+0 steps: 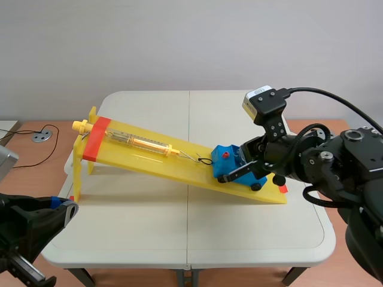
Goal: Place the four metal weights on the blue cart on the ramp.
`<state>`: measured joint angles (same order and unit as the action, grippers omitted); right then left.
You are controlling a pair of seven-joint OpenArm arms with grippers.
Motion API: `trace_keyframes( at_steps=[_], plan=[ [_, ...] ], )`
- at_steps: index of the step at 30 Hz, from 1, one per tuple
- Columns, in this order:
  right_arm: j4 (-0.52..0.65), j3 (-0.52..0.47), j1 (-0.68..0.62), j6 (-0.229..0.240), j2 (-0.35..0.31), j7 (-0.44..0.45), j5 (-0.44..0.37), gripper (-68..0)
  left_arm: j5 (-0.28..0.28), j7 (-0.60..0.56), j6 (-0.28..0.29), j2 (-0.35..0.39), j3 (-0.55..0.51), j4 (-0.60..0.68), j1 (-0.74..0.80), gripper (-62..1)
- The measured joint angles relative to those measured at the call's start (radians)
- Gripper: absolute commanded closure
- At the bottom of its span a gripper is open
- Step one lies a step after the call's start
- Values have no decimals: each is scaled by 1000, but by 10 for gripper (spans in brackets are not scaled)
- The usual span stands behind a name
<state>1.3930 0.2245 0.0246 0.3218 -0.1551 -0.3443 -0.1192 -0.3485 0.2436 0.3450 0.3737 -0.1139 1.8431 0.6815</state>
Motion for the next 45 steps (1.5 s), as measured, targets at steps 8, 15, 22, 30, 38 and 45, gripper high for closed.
trace_keyframes(
  at_steps=[8,15,22,30,38,45],
  plan=[
    [-32,0,0,0,18,32,7,-120,0,0,0,0,0,0,0,-29],
    [-32,0,1,0,24,57,8,-205,0,0,0,0,0,0,0,-29],
    [53,-11,-1,0,24,-16,-13,-205,0,0,0,0,0,0,0,-29],
    [272,-120,-85,32,-91,-59,-177,-205,25,9,10,-26,0,38,0,-29],
    [372,-332,-312,136,-213,-125,-377,-205,87,14,27,-138,0,73,-74,-29],
    [457,-586,-546,259,-224,-164,-500,-205,195,15,27,-175,87,73,-164,-27]
  ],
)
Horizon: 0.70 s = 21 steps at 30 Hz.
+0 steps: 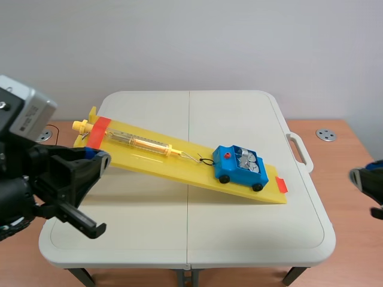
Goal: Place the four metal weights on the blue cart on the ramp.
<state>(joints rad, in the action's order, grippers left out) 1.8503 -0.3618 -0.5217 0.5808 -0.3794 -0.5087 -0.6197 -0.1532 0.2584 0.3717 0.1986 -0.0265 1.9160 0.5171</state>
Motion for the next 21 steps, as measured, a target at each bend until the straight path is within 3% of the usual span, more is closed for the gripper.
trace_keyframes(
  at_steps=[10,21],
  plan=[
    [47,-258,-269,154,0,-78,-153,-205,191,-1,-21,-55,175,-36,-145,-27],
    [47,-371,-477,160,0,-126,-208,-204,355,-5,-145,-99,242,-261,-303,-27]
  ],
)
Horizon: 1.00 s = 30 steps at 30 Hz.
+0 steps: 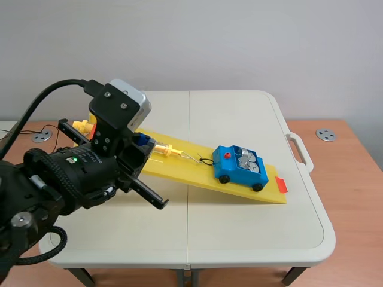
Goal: Place the four metal weights on the blue cart on the ramp.
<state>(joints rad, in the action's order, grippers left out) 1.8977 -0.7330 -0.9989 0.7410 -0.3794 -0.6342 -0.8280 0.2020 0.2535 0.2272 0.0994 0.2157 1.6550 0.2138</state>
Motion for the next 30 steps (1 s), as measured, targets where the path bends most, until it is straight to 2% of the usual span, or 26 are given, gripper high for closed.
trace_keyframes(
  at_steps=[4,9,30],
  plan=[
    [0,-21,-25,0,5,0,0,-204,34,0,-45,0,0,-68,-40,-27],
    [0,-27,-24,0,15,0,-1,-204,37,0,-69,0,0,-131,-76,-27],
    [0,-27,-24,0,25,0,-3,-204,36,-3,-70,0,0,-154,-86,-27]
  ],
)
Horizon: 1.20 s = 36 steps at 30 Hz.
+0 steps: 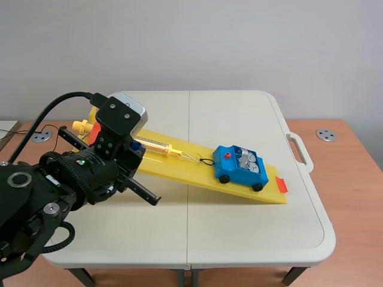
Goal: Place the four metal weights on the blue cart on the ramp.
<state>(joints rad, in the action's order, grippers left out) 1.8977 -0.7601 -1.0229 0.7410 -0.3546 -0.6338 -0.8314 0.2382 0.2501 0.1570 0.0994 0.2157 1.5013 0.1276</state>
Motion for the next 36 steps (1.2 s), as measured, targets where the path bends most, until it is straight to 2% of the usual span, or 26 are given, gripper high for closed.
trace_keyframes(
  at_steps=[15,23,31,36],
  plan=[
    [0,0,1,0,0,0,0,-205,-1,0,0,0,0,0,0,-27],
    [0,0,85,0,-3,0,-8,-211,-66,63,0,1,0,46,20,-96],
    [0,5,265,0,-3,0,-12,-364,-101,116,0,47,-2,256,138,-117],
    [0,55,365,0,-3,1,-11,-430,-101,117,0,68,-30,373,260,-272]
  ],
)
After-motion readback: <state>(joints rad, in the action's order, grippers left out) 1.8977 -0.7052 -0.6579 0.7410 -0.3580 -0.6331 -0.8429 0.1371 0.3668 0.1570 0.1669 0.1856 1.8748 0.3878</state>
